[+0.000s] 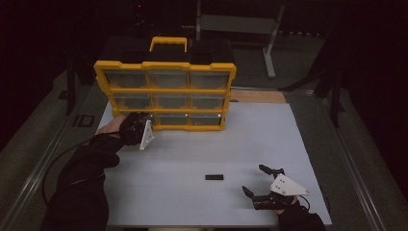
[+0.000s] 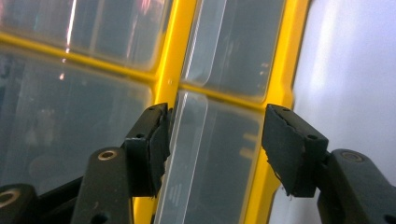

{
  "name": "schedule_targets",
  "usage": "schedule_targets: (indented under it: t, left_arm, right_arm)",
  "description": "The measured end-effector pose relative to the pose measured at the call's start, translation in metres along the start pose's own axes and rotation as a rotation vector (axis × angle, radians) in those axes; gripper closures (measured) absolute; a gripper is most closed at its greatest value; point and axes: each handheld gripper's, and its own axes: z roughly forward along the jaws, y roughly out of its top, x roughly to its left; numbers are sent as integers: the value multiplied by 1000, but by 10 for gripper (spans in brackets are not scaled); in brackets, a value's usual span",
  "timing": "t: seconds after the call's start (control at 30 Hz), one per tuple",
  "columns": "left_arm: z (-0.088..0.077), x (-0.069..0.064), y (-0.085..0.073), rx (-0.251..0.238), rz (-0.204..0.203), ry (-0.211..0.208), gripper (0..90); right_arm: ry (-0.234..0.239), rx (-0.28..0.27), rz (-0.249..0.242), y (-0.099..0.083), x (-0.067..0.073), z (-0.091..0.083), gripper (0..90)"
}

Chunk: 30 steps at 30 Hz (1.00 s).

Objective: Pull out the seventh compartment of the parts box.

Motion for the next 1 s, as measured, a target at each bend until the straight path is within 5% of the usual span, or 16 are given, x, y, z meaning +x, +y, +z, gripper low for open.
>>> schedule_targets:
  t: [0.13,0.5,0.6,1.0]
  left_arm:
    - [4,-1,0,22,47,35,491]
    - [6,2,3,40,87,63,655]
    - [8,-2,4,66,137,71,654]
    - [9,-3,7,92,170,114,743]
  right_arm:
    - [-1,0,4,0,-1,0,79]
    - [-1,0,3,0,0,0,79]
    - [-2,-1,1,0,0,0,79]
    - [-4,-1,3,0,0,0,79]
